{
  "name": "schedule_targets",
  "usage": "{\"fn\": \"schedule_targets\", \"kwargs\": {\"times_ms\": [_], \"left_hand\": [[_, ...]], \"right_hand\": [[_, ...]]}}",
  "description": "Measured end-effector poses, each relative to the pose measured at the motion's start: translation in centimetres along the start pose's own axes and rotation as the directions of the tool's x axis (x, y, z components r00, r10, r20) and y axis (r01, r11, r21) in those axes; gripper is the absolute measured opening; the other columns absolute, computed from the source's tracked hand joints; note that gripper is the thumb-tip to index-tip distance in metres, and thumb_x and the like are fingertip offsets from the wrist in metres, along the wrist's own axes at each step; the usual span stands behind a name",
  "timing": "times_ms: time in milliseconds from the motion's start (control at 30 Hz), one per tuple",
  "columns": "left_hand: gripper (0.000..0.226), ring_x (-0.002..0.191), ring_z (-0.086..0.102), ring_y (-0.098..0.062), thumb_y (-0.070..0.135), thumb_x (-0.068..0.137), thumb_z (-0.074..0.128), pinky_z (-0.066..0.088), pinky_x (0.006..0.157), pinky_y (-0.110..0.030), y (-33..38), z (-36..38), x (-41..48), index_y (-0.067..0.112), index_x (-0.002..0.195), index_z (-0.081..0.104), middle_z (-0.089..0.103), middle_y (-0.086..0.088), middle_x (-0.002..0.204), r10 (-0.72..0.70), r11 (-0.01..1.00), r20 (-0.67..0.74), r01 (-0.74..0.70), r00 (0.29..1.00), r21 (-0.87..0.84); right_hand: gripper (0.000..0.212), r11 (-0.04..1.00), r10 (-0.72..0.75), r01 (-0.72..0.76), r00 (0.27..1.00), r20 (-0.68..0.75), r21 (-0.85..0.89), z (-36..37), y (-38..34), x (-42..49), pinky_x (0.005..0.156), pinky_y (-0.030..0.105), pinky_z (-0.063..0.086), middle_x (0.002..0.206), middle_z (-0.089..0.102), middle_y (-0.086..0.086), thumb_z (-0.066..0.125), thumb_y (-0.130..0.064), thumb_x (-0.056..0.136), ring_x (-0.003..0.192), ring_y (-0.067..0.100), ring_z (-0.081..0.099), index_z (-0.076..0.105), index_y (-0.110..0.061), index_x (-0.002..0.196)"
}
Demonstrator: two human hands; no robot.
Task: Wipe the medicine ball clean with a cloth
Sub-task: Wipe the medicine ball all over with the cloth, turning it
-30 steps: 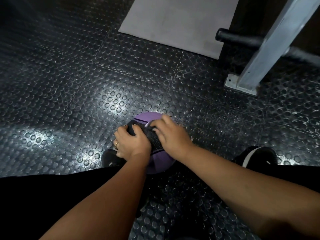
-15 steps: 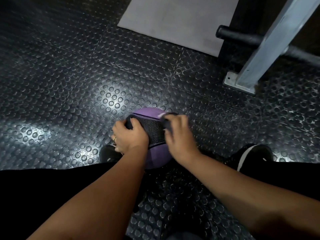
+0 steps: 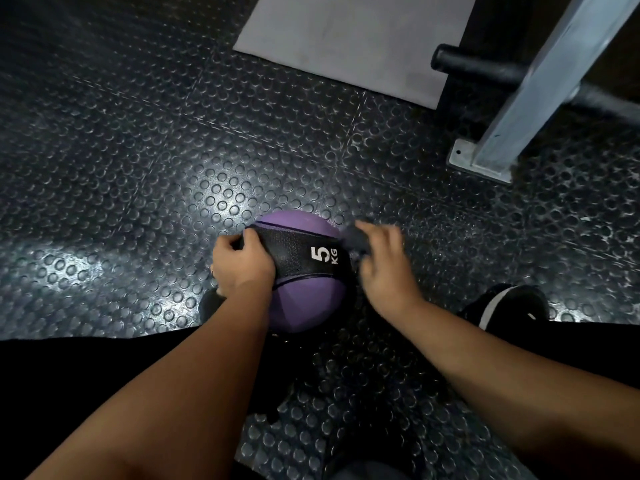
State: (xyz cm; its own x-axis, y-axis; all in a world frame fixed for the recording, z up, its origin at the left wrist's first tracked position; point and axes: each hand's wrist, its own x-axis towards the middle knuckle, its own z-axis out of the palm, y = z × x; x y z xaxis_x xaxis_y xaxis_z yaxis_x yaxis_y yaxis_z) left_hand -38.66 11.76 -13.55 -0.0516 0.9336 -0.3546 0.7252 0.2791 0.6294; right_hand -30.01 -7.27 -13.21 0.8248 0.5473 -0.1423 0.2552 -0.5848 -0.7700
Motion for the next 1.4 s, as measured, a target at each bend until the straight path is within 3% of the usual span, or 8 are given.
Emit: {"fn": "schedule_targets", "kwargs": {"times_ms": [133, 267, 500, 600, 833, 1100, 1267, 1400], "left_hand": [[0.019, 0.093, 0.06, -0.026, 0.044, 0.088, 0.059, 0.044, 0.103, -0.047, 0.1, -0.2, 0.4, 0.025, 0.091, 0.058, 0.064, 0.002, 0.093, 0.032, 0.999, 0.029, -0.032, 0.999, -0.013], [0.021, 0.092, 0.06, -0.026, 0.047, 0.084, 0.058, 0.043, 0.103, -0.049, 0.4, -0.1, -0.3, 0.026, 0.089, 0.059, 0.067, 0.002, 0.094, 0.037, 0.999, 0.004, -0.037, 0.999, -0.014], [0.033, 0.098, 0.061, -0.027, 0.058, 0.075, 0.051, 0.042, 0.101, -0.057, 0.8, 0.1, -1.4, 0.032, 0.093, 0.06, 0.067, 0.004, 0.103, 0.034, 0.999, 0.01, -0.034, 0.999, 0.019], [0.031, 0.097, 0.061, -0.027, 0.056, 0.077, 0.051, 0.043, 0.101, -0.056, 0.8, -0.1, -1.0, 0.03, 0.091, 0.06, 0.067, 0.004, 0.099, 0.036, 0.999, 0.014, -0.036, 0.999, 0.018], [0.022, 0.105, 0.06, -0.032, 0.045, 0.087, 0.057, 0.042, 0.092, -0.041, 1.0, 0.3, -2.1, 0.026, 0.098, 0.06, 0.066, -0.005, 0.11, 0.124, 0.983, 0.053, -0.13, 0.991, 0.131], [0.018, 0.097, 0.056, -0.026, 0.039, 0.096, 0.049, 0.04, 0.102, -0.051, 1.4, 1.2, -2.9, 0.027, 0.098, 0.062, 0.063, -0.001, 0.107, 0.253, 0.947, 0.138, -0.275, 0.957, 0.165], [0.026, 0.094, 0.057, -0.021, 0.044, 0.094, 0.048, 0.037, 0.106, -0.053, 2.8, 1.5, -1.6, 0.029, 0.107, 0.066, 0.068, 0.002, 0.109, 0.303, 0.92, 0.241, -0.349, 0.922, 0.18], [0.025, 0.092, 0.055, -0.018, 0.043, 0.097, 0.049, 0.041, 0.105, -0.051, 3.7, 1.5, -0.9, 0.029, 0.108, 0.067, 0.068, 0.003, 0.104, 0.395, 0.849, 0.369, -0.487, 0.841, 0.203]], "right_hand": [[0.062, 0.887, -0.456, 0.462, 0.877, 0.151, 0.0, 3.3, -5.1, 0.4, 0.113, 0.044, 0.031, 0.146, 0.041, 0.011, 0.047, 0.01, 0.082, 0.133, 0.033, 0.038, 0.049, -0.018, 0.138], [0.071, 0.825, -0.518, 0.563, 0.79, 0.328, -0.053, 3.6, -0.1, -2.3, 0.117, 0.049, 0.02, 0.156, 0.028, 0.0, 0.039, 0.012, 0.08, 0.146, 0.029, 0.012, 0.044, -0.02, 0.142], [0.083, 0.991, 0.024, 0.027, 0.924, 0.381, -0.127, 0.0, 8.7, -4.6, 0.116, 0.023, 0.012, 0.151, 0.016, -0.015, 0.036, 0.022, 0.079, 0.145, 0.019, 0.023, 0.036, -0.028, 0.145], [0.066, 0.972, 0.208, -0.187, 0.966, 0.153, -0.138, -1.5, 8.4, -3.2, 0.109, 0.013, 0.018, 0.148, 0.035, -0.002, 0.038, 0.018, 0.086, 0.136, 0.021, 0.039, 0.038, -0.015, 0.143], [0.07, 0.918, -0.391, 0.397, 0.899, 0.198, 0.01, 2.3, -6.3, 2.4, 0.12, 0.034, 0.012, 0.157, 0.024, 0.0, 0.042, 0.012, 0.087, 0.146, 0.021, 0.015, 0.031, -0.02, 0.148], [0.081, 0.887, -0.393, 0.448, 0.86, 0.325, -0.115, 1.6, 0.2, -2.1, 0.12, 0.028, 0.009, 0.158, 0.02, 0.002, 0.032, 0.01, 0.073, 0.147, 0.019, 0.011, 0.029, -0.016, 0.149], [0.049, 0.985, 0.036, 0.046, 0.887, 0.46, -0.166, -3.2, 8.5, -7.2, 0.104, 0.007, 0.026, 0.149, 0.032, -0.014, 0.041, -0.019, 0.1, 0.135, 0.008, 0.037, 0.031, -0.04, 0.143], [0.046, 0.917, 0.391, -0.389, 0.921, 0.005, -0.086, -5.2, 7.4, -2.7, 0.061, 0.022, 0.038, 0.097, 0.066, 0.014, 0.038, -0.011, 0.1, 0.07, 0.018, 0.054, 0.04, -0.024, 0.144]]}}
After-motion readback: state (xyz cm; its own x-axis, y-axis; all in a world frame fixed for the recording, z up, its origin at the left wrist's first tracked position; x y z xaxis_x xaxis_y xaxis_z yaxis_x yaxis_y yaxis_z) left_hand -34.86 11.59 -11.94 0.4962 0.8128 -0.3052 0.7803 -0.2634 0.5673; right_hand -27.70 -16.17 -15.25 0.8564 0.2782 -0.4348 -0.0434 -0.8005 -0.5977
